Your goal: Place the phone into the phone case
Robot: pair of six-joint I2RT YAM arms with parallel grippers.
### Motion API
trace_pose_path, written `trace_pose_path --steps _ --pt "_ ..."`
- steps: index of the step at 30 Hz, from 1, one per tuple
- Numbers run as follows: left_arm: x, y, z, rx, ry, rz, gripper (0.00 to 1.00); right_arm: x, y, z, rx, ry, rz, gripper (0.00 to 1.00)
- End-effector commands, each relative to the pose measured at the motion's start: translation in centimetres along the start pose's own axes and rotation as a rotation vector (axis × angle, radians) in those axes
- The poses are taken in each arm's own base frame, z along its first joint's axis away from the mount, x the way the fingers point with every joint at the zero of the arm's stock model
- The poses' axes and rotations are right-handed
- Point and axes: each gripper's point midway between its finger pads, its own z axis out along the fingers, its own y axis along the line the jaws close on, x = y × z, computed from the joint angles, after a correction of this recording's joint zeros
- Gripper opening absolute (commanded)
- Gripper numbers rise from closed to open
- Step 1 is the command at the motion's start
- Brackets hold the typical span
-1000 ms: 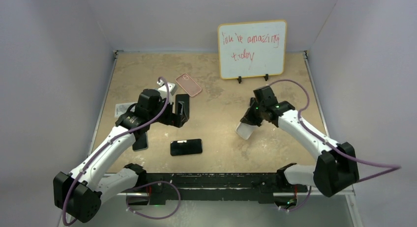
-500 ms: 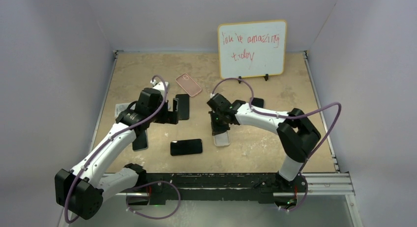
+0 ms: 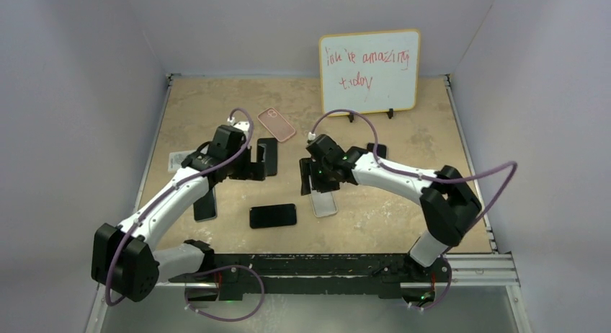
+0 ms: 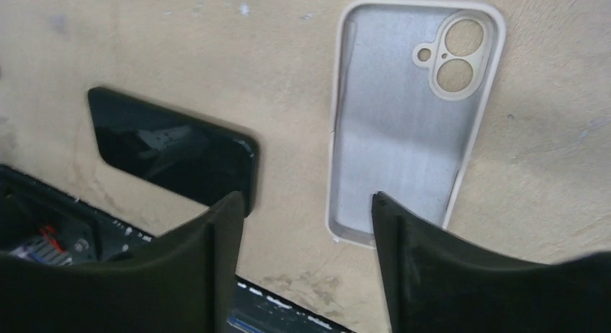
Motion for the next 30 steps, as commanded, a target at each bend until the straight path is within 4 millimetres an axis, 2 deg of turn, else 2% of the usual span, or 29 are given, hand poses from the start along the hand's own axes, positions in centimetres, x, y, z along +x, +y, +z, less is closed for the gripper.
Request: trace_pose_path --steps 1,8,14,19,24,30 --pt "-4.1 -1.9 0.5 0.066 -0.083 -0.028 1.0 -1.2 2.0 -3.8 -0.12 -0.095 0.008 0.78" --pt "-5.5 -2.4 5.3 0.045 -0.024 -0.017 1.0 -1.4 2.0 -7.3 -0.158 -0.171 0.019 0.99" --pt "-6.6 -2.5 9.7 0.014 0.017 -0.027 0.99 -1.2 1.5 -9.2 -0.184 -0.239 0.042 0.99" --pt "-7.1 -1.6 13.0 -0.058 0.069 -0.022 0.99 -1.0 1.1 -9.5 -0.189 -0.26 0.056 0.99" --pt "-8.2 -0.7 14.4 -0.118 0.063 -0.01 0.98 -0.7 1.0 -9.7 -0.186 -0.256 0.053 0.99" --pt "-7.9 0.2 15.4 -0.149 0.097 -0.002 1.0 -0.7 0.7 -9.8 -0.17 -0.258 0.037 0.99"
